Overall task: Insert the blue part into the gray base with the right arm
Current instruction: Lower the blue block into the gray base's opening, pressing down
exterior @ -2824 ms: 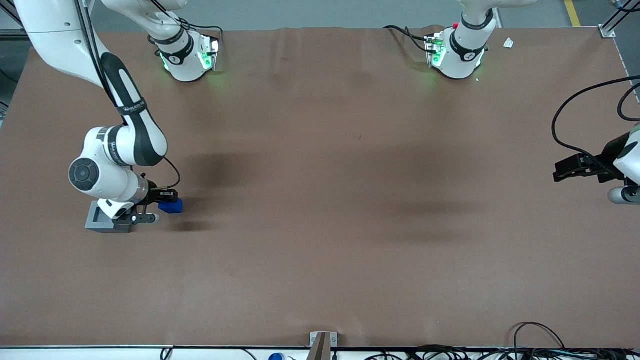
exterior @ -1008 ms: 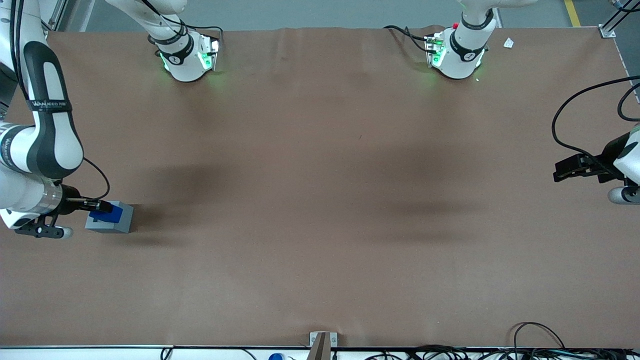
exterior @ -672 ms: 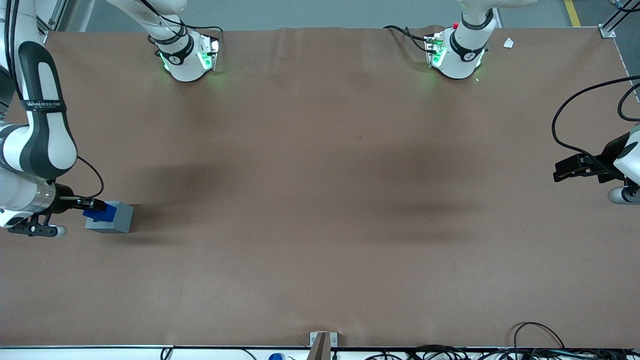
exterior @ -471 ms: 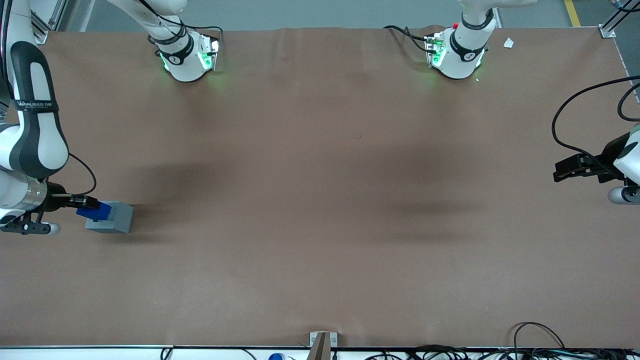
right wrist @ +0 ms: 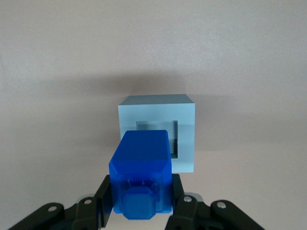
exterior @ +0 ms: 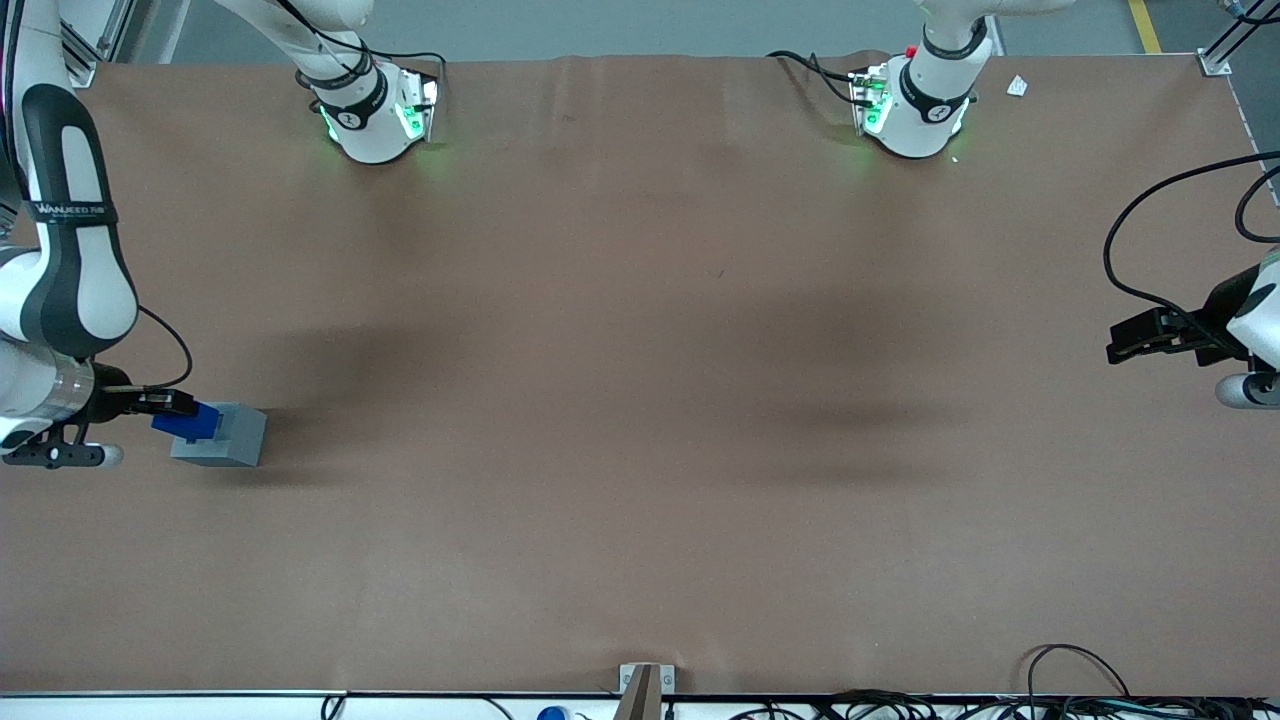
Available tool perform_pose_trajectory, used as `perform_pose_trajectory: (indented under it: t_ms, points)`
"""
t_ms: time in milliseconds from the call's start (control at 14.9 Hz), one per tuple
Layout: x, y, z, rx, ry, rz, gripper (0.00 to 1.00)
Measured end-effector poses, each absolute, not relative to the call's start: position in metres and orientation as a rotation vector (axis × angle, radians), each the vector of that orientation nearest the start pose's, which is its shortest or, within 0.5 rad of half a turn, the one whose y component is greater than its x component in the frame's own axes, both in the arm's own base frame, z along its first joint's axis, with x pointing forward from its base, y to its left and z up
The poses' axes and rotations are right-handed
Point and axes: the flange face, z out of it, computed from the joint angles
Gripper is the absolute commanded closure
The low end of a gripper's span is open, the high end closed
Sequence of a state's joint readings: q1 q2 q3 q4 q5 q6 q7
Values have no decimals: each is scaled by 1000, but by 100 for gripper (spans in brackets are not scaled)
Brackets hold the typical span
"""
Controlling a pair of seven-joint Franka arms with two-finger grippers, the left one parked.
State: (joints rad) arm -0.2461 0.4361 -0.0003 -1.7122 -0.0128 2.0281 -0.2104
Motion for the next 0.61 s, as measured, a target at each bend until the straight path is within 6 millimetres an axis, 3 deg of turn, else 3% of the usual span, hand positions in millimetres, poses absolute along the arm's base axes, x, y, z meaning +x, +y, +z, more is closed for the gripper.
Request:
perform_pose_trajectory:
  t_ms: [605]
  points:
    - [629,-161,314,-3119,45,219,98]
